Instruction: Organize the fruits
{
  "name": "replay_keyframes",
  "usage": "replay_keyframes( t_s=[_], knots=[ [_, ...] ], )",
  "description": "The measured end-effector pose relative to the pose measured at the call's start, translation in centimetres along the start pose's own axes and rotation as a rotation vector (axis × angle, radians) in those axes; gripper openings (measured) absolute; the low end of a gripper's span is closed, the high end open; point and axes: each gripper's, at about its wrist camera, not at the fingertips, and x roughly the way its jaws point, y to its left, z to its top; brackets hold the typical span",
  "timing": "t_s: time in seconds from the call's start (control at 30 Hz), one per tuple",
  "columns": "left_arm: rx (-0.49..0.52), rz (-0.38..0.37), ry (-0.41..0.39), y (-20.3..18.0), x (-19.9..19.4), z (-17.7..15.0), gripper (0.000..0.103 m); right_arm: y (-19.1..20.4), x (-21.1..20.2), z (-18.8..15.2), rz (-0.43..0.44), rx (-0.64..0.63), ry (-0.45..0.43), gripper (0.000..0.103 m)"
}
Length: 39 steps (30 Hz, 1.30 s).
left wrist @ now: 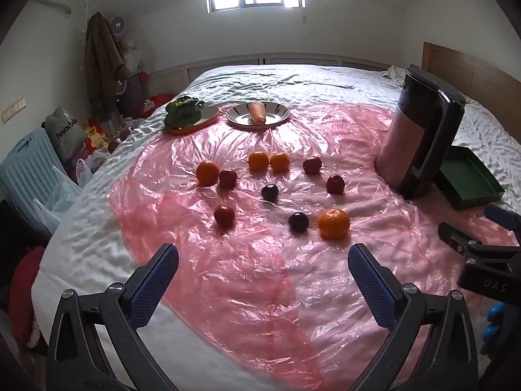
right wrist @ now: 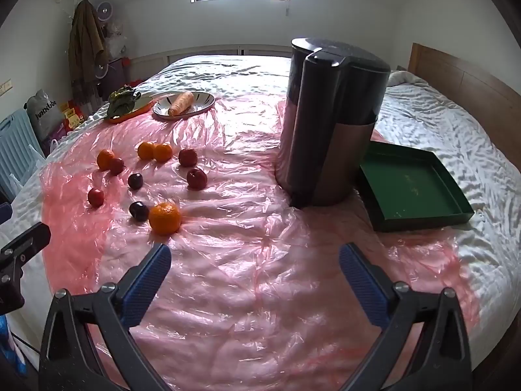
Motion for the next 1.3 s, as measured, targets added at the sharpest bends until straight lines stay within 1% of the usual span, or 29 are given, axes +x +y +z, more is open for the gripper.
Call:
replay_keyframes(
  t_s=[0.1, 0.13, 0.17, 0.2, 0.43, 0.67, 0.9, 1.13, 1.3],
  knots=[
    [0.01, -0.008, 0.016, 0.6, 0.3, 0.1, 0.102, 0.0, 0.2, 0.1, -0.001, 0.007, -0.007, 0.103],
    [0.025, 0.011, 0.016, 0.3, 0.3, 0.2, 0.102, 0.1, 0.3, 0.1, -0.002, 0.01, -0.008, 0.103],
    [0.026, 0.019, 0.019, 0.0, 0.4, 0.2, 0.102, -0.2, -0.5, 0.1, -0.001, 0.012, -0.027, 0.103],
    [0.028, 0.02, 0.003, 0.0, 0.3, 0.0, 0.102, -0.3, -0.4, 0.3, -0.004, 0.011, -0.018, 0.103],
    [0.045, 0.03, 0.009, -0.8, 0.5, -0.2, 0.102, -0.6, -0.1, -0.1, -0.016, 0.014, -0.01, 0.103],
    [0.024, 0.049, 0.019, -0.6, 0.8, -0.1, 0.102, -0.8, -0.2, -0.2, -0.016, 0.011, -0.003, 0.103],
    [0.029, 0.038, 0.048, -0.7, 1.3, -0.3, 0.102, -0.4, 0.1, -0.5, -0.014, 0.006, 0.004, 0.103],
    [0.027, 0.021, 0.058, -0.7, 1.1, -0.1, 0.102, -0.3, 0.0, -0.5, -0.015, 0.005, 0.003, 0.103],
    [0.069, 0.026, 0.043, -1.5, 0.6, 0.1, 0.102, -0.3, -0.1, -0.5, -0.014, 0.005, 0.002, 0.103]
  ],
)
